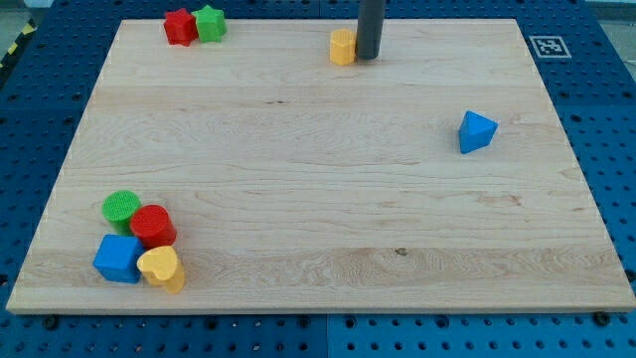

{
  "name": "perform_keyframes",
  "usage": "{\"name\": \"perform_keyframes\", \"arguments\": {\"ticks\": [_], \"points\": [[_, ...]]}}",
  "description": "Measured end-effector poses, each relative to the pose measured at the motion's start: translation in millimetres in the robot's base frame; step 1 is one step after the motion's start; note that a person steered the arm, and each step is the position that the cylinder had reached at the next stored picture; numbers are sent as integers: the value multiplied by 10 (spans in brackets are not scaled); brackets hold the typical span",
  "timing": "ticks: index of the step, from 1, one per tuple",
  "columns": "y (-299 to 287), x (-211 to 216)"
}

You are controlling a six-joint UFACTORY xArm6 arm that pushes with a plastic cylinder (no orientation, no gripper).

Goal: Slide yellow hexagon closer to red star

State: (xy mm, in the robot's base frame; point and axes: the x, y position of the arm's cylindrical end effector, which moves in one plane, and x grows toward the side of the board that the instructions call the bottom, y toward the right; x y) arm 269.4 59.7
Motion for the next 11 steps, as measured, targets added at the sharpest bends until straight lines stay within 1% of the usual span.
{"name": "perform_keyframes", "arguments": {"ticks": [2,3,4,6,11], "points": [[-486,-33],[-541,-282],[-577,-366],[-837,-366],[-2026,-367]]}}
